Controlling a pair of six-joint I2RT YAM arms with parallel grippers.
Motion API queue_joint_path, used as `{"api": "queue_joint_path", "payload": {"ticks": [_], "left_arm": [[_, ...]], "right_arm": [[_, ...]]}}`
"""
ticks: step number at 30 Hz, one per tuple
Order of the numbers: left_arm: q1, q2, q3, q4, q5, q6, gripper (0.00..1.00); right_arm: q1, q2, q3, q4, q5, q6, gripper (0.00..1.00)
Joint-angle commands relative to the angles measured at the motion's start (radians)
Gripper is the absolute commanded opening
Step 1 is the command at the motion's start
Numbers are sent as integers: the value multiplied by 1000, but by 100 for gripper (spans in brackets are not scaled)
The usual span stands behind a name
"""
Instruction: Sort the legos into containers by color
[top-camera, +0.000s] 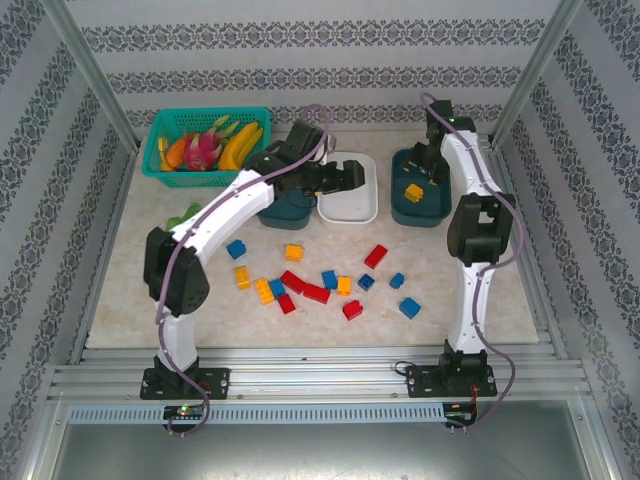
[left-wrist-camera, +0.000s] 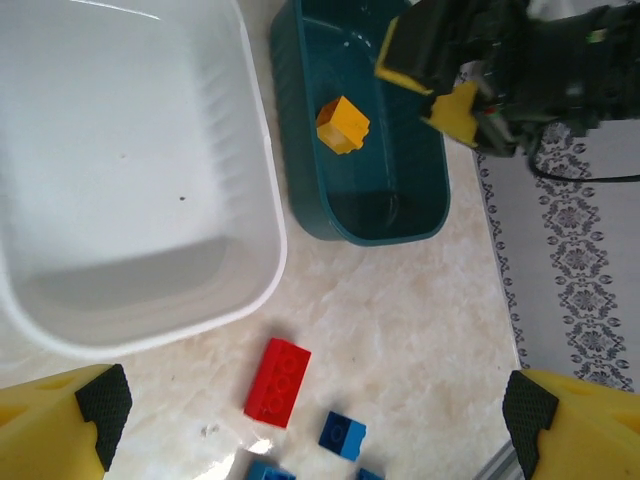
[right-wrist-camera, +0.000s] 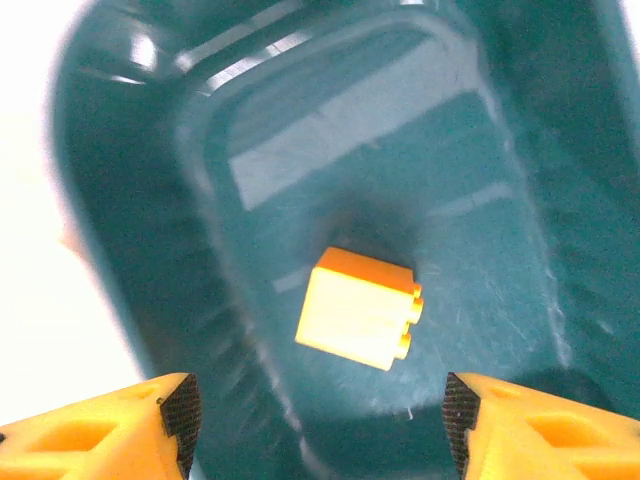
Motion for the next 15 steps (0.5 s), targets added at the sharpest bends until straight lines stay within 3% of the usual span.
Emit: {"api": "queue_joint_path", "payload": {"ticks": [1, 8, 15], "left_arm": [[30, -152, -78, -83, -62, -25, 98], [83, -406, -331, -160, -118, -54, 98], [123, -613, -529, -243, -151, -80, 98]], "right_arm": [[43, -212, -51, 19, 7, -31, 67], [173, -602, -402, 168, -13, -31, 67], [371, -970, -775, 266, -38, 8, 66]]}}
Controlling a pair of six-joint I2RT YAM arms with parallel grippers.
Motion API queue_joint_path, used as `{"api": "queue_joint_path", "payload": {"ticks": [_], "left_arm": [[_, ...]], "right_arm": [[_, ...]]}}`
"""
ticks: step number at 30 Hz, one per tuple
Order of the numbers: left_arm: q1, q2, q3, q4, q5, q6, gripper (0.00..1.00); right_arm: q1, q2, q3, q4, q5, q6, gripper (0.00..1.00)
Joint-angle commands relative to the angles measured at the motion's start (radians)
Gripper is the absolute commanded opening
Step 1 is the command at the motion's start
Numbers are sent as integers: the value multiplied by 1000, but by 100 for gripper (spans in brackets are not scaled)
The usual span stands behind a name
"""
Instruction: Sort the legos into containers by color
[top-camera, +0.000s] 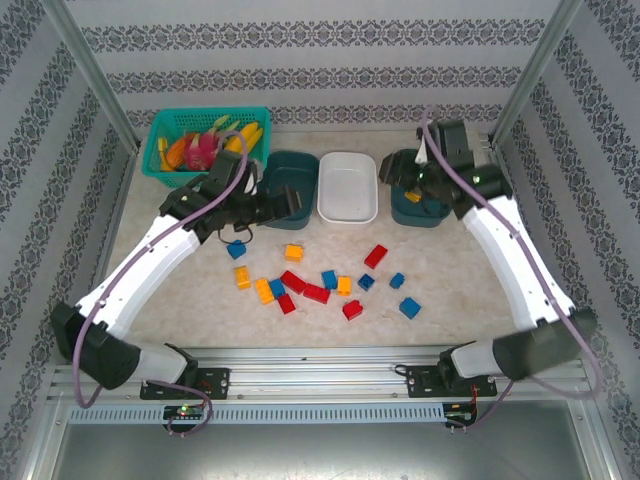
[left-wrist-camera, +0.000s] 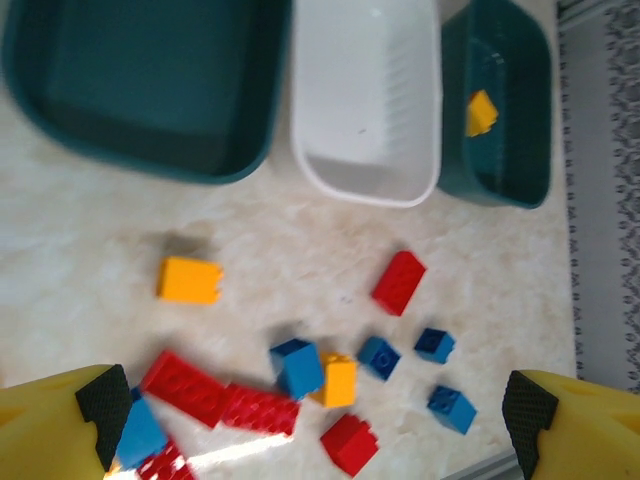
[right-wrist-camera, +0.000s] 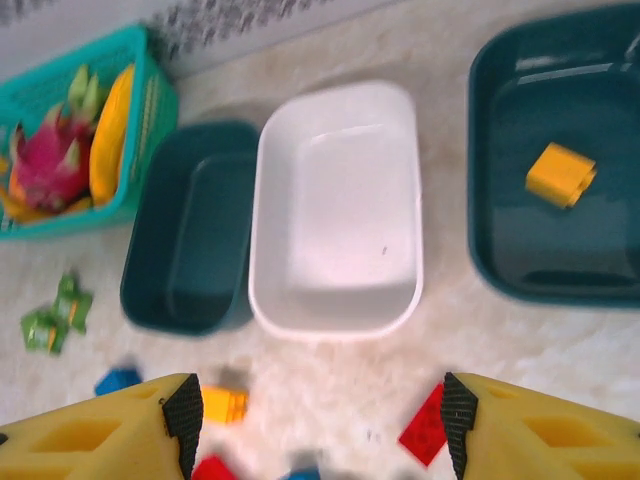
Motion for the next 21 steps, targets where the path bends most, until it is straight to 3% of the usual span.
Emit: {"api": "queue_joint_path", "payload": {"ticks": [1, 6, 12, 21], "left_arm": [[16, -85, -69, -87, -33, -34, 98], [16, -153, -188, -91, -10, -70, 96], [10, -184, -291, -78, 6, -107, 92], [6, -222, -379, -88, -16, -155, 86]], "right_arm": [[92, -112, -141, 47, -11, 39, 66], [254, -277, -332, 81, 0, 95, 66], [385, -368, -475, 96, -8, 133, 66], [395, -415, -523, 115, 1, 145, 68]]}}
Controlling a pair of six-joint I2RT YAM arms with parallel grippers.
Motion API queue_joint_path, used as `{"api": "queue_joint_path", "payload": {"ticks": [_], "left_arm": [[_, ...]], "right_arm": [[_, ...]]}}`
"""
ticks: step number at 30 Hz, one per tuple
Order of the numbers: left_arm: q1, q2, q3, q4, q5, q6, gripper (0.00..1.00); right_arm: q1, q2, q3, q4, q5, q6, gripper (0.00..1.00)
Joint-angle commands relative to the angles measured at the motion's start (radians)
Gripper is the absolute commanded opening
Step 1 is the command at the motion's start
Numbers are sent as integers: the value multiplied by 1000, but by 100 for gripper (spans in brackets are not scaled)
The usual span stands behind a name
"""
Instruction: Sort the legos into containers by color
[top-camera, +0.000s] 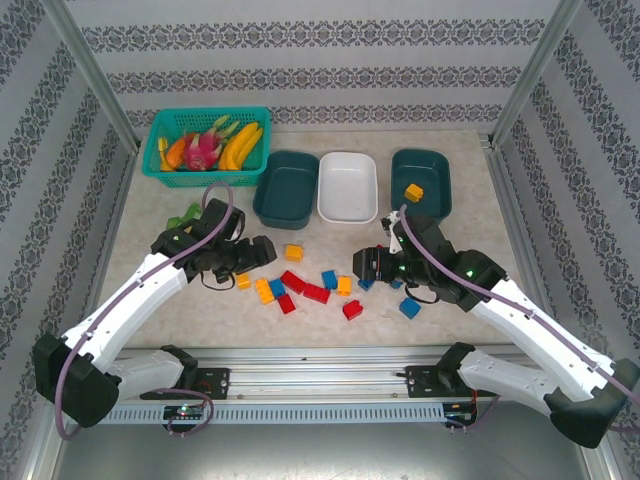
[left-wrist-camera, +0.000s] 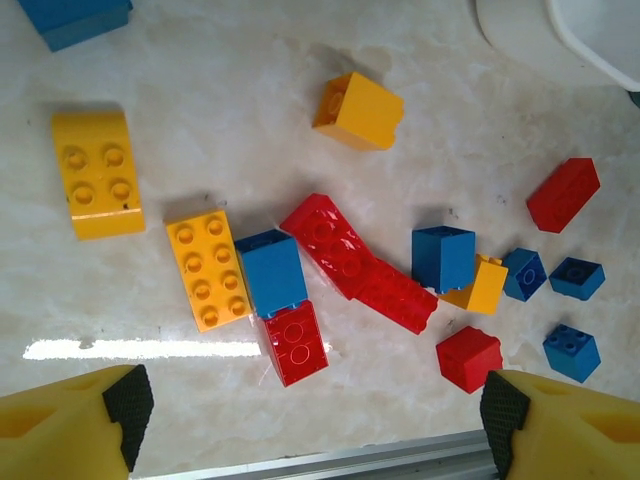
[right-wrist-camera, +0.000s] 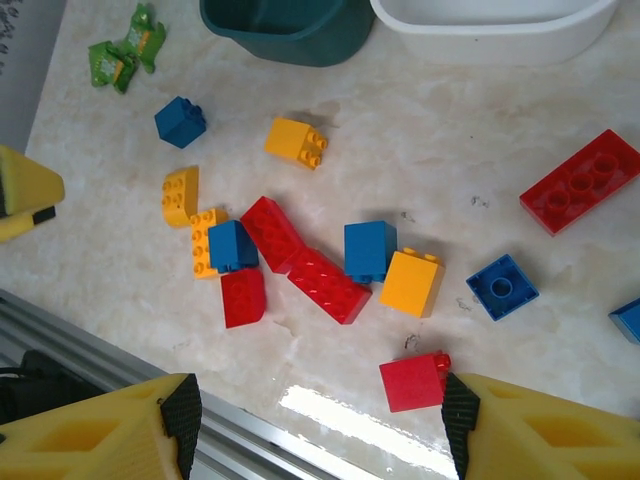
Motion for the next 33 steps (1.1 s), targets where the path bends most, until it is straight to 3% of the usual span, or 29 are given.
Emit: {"api": "queue_joint_path", "payload": {"ticks": [1, 9, 19, 26, 33], "left_arm": [[0, -28, -33, -26, -16, -51, 85], [-59, -15, -115, -3, 18, -127, 75], [-242, 127, -148, 94, -15, -357, 62], [-320, 261, -144, 169, -36, -484, 61], [-337, 384, -70, 163, -75, -468, 62]], "right_arm": [[3, -16, -6, 47, 5, 10, 68], [4, -13, -59, 62, -53, 22, 69], [4, -16, -145, 90, -129, 38, 71], [4, -17, -202, 139, -190, 26, 71], [-1, -41, -251, 155, -233, 31, 72]]}}
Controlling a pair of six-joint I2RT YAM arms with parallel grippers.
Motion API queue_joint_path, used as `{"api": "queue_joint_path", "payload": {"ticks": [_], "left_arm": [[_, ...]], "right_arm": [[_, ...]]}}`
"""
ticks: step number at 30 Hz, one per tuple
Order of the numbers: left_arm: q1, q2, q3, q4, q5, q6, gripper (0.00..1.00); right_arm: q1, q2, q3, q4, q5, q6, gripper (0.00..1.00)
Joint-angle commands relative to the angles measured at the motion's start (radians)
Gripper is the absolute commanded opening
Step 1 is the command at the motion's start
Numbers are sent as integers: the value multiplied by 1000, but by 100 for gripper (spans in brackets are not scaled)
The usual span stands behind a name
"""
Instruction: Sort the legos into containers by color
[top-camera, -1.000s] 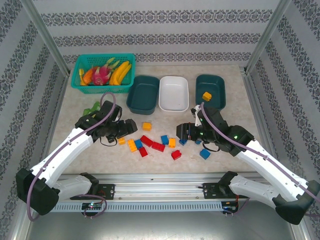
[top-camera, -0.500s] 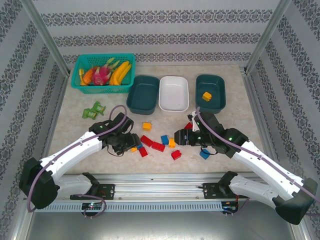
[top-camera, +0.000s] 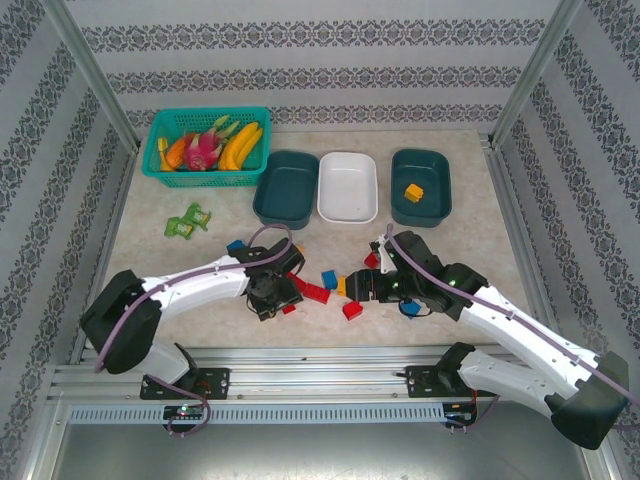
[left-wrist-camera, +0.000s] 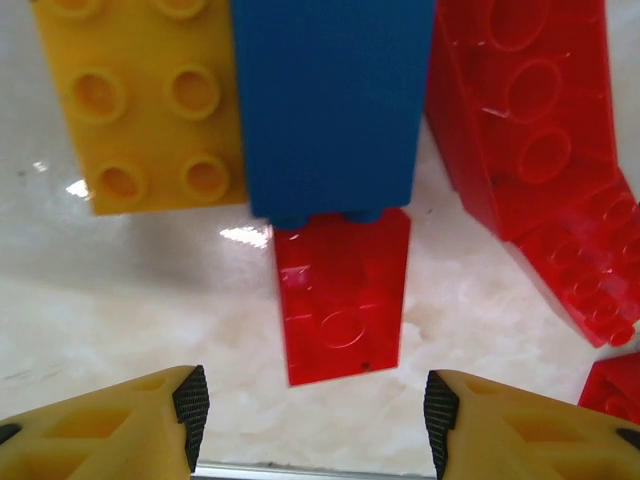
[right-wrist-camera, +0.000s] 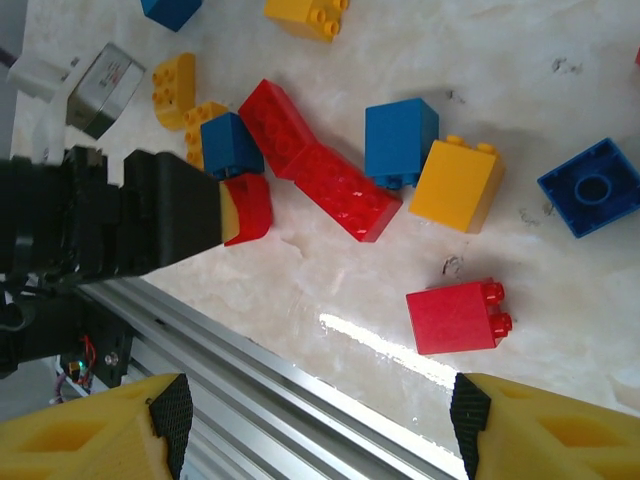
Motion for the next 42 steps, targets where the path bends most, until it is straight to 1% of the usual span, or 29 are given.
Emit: {"api": "queue_joint_path", "payload": {"ticks": [1, 4, 7, 10, 13, 16, 21, 25, 28, 30, 34, 36, 38, 42], "left_arm": [[-16, 37, 41, 7, -51, -25, 61], [-16, 68, 44, 24, -64, -12, 61], [-16, 117, 65, 24, -52, 2, 60], [-19, 152, 90, 10, -60, 22, 57], [-19, 168, 102, 3, -78, 37, 48], [-21, 179, 116, -20, -87, 47, 45], [-34, 139, 127, -84, -114, 55, 34], [-50, 68, 200, -197, -136, 83, 33], [-38, 27, 318, -316, -177, 136, 32], [-2, 19, 405, -372, -193, 190, 32], [133, 76, 574, -405, -167, 331, 32], [200, 144, 680, -407, -150, 410, 32], [252, 225, 782, -401, -127, 471, 31], [324, 424, 1009, -409, -113, 578, 31]], "right_arm": [[-2, -35, -27, 27, -38, 6, 72], [-13, -52, -36, 21, -43, 9, 72], [-28, -64, -37, 9, -48, 7, 72], [-45, -72, -33, 1, -49, 1, 72], [-60, -72, -30, -5, -54, -2, 72], [-66, -72, -27, -6, -60, -3, 72], [-80, -63, -1, -11, -50, -8, 72], [-99, -56, 78, -27, -18, -20, 71], [-119, -38, 150, -19, -4, -17, 71], [-129, -24, 193, 6, 9, -3, 71], [-156, 7, 239, 118, 47, 51, 72], [-176, 43, 266, 189, 75, 84, 73], [-195, 96, 312, 212, 108, 102, 73], [-239, 237, 407, 236, 144, 134, 73]]}}
